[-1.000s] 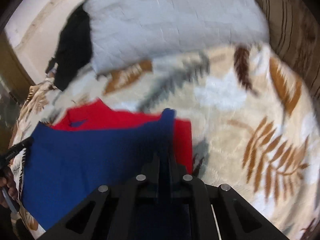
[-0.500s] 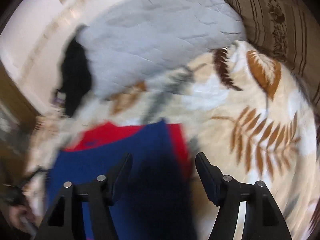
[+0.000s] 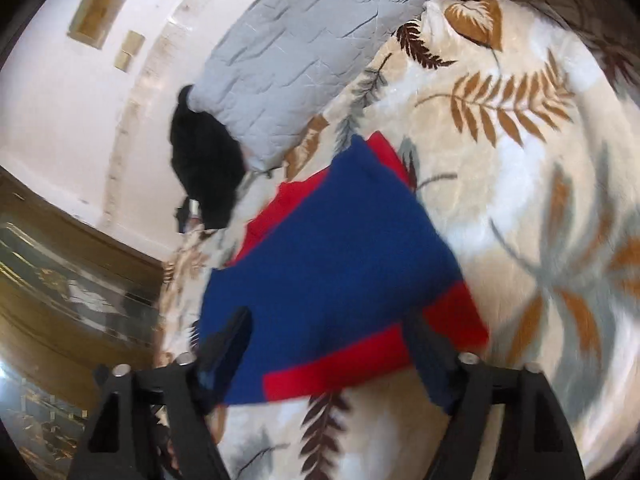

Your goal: Fold small clothes

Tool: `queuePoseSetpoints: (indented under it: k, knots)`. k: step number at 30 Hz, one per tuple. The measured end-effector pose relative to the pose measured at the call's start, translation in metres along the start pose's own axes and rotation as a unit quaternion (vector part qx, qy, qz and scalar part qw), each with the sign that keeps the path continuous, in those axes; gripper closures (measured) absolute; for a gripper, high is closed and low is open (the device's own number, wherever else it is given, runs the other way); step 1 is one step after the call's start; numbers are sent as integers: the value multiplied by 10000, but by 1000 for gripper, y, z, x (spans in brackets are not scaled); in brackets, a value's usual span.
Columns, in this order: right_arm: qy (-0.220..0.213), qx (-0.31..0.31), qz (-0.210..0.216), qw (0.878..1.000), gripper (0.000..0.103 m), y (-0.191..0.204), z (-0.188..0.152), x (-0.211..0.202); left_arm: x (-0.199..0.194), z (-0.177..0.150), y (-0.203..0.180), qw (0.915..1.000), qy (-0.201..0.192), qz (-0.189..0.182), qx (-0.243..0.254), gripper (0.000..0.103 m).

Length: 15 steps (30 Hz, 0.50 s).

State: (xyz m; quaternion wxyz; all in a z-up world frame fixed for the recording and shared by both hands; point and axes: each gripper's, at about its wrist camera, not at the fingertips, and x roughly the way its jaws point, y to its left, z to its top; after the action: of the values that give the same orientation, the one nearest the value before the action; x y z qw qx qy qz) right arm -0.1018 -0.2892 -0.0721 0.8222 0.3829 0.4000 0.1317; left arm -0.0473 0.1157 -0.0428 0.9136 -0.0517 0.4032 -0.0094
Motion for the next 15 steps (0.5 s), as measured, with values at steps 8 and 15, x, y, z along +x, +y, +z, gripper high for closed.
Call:
queuePoseSetpoints:
  k: [8, 15]
  knots:
    - [-101, 911, 373, 9951, 23, -24, -7, -9, 3, -8, -1, 9992, 354, 54, -153, 16]
    - [136, 1459, 750, 9864, 23, -29, -16, 18, -7, 20, -36, 9995, 219, -239, 23, 16]
